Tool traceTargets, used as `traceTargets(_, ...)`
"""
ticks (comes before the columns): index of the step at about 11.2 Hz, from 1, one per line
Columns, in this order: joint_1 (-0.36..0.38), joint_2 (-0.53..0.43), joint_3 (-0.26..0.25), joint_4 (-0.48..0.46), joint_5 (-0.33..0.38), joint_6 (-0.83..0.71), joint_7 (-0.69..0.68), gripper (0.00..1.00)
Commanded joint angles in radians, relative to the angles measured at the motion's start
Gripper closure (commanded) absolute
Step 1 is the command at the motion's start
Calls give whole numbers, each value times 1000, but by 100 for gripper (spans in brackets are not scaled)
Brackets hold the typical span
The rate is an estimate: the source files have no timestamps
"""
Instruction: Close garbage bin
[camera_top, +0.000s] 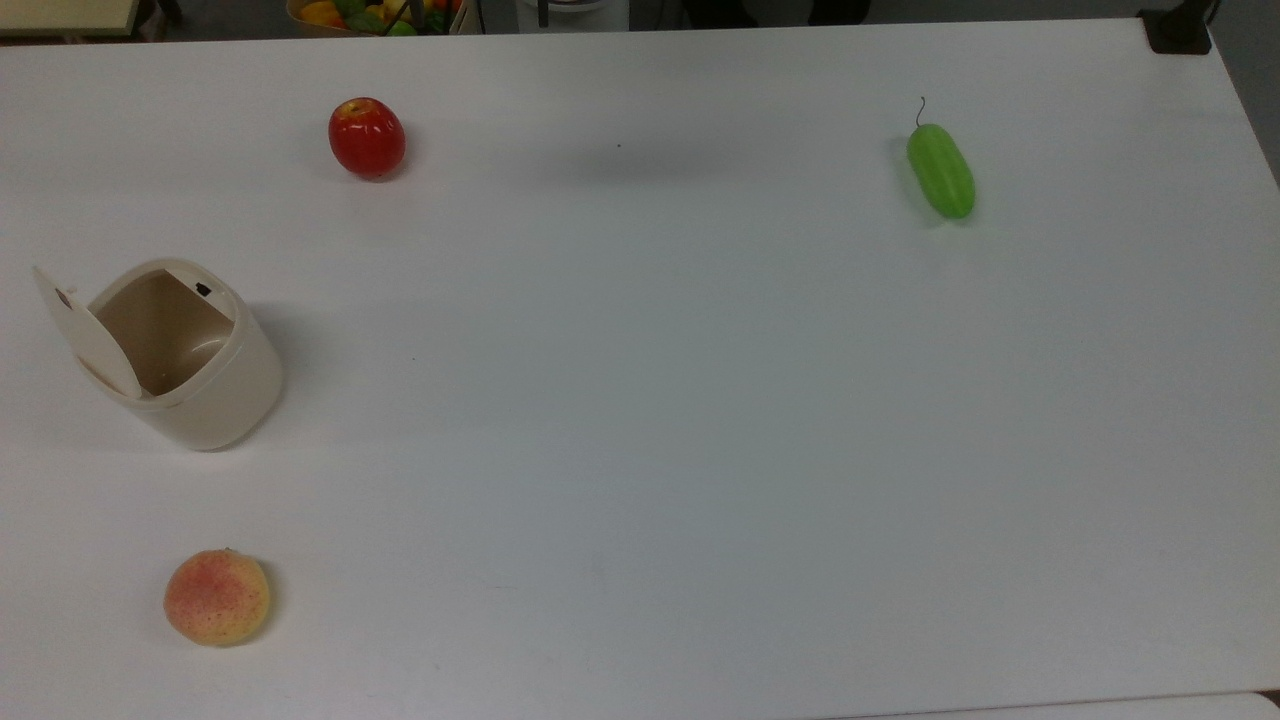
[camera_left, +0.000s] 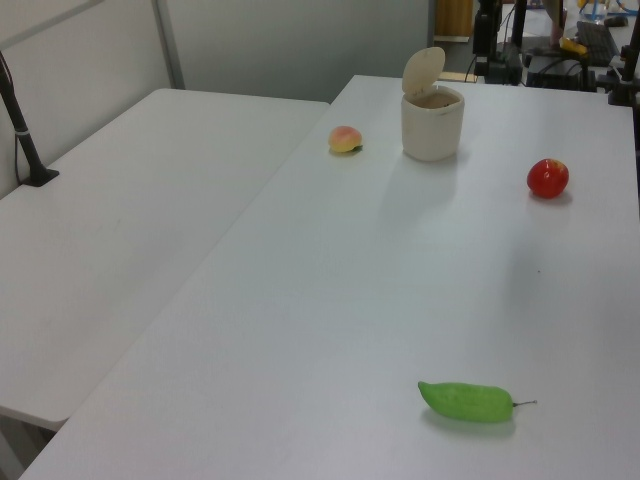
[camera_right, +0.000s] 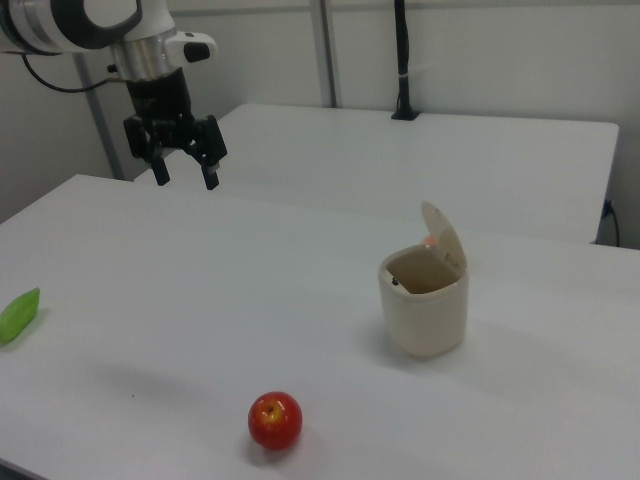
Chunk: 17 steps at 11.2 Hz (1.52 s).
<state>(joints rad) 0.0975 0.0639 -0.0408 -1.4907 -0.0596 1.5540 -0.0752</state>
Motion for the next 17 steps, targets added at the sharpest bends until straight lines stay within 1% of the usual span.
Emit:
traceTargets(1,1,-13,1,-22,-2,21,-5,63)
traceTargets(2,1,-13,2,-22,-2,21,-5,83)
traceTargets(3,1,-13,1,-22,-2,21,-5,96)
traceTargets(4,1,-13,1,-22,-2,21,-5,100)
traceTargets(10,-12,7,-1,-14,-5,27,-6,100)
traceTargets(11,-27,10,-1,-13,-6,46,3,100)
traceTargets(14,-105,39,-2,7,-6,151,30,100)
traceTargets(17,-197,95,-4,41,-8,327,83,100)
